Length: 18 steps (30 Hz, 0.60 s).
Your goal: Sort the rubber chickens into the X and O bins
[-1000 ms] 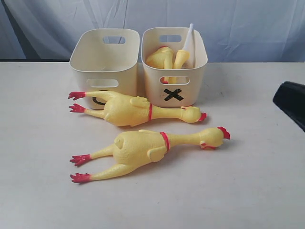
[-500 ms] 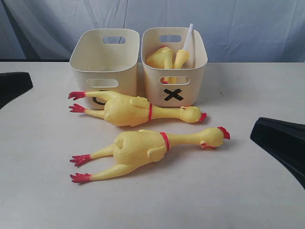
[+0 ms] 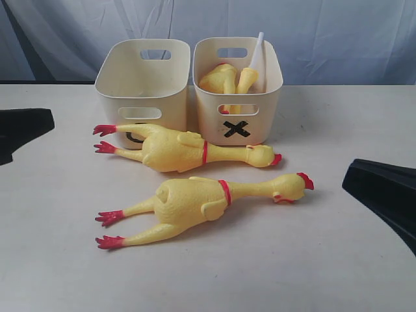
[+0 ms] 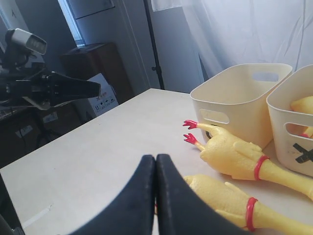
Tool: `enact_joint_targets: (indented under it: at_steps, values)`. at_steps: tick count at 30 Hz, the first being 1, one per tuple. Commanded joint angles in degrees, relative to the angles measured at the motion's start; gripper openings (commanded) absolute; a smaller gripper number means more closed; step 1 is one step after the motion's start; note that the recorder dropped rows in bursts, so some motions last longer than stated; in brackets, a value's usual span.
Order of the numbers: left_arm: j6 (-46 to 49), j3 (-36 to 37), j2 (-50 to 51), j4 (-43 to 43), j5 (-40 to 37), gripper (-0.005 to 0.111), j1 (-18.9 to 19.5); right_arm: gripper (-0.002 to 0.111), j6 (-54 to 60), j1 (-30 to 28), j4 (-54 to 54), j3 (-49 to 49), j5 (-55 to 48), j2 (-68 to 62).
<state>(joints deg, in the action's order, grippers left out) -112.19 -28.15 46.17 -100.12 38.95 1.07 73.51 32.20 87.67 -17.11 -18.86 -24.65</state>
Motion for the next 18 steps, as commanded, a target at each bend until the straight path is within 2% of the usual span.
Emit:
enact_joint_targets:
  at_steps: [1, 4, 5, 10, 13, 15, 18]
  values:
    - [-0.3, -0.2, 1.1, 0.2, -3.4, 0.000, -0.6, 0.000, 0.0, -0.2, -0.2, 0.3, 0.0, 0.4]
    - [6.0, 0.5, 2.6, 0.2, -2.9, 0.000, -0.6, 0.000, 0.0, -0.2, -0.2, 0.3, 0.0, 0.4]
    - [10.5, 1.4, 3.0, 2.6, -3.0, 0.000, -0.6, 0.000, 0.0, -0.2, -0.2, 0.3, 0.0, 0.4]
    - [28.9, 4.3, 3.8, 21.6, -3.1, 0.000, -0.6, 0.000, 0.0, -0.2, -0.2, 0.3, 0.0, 0.4]
    - [36.1, 6.1, 3.8, 30.7, -4.0, 0.000, -0.8, 0.000, 0.0, -0.2, -0.2, 0.3, 0.0, 0.4]
    - [38.6, 6.8, 3.8, 34.0, -6.6, 0.000, -2.0, 0.000, 0.0, -0.2, -0.2, 0.3, 0.0, 0.4]
    - [43.6, 6.9, 3.9, 40.6, -13.3, 0.000, -6.8, 0.000, 0.0, -0.2, -0.2, 0.3, 0.0, 0.4]
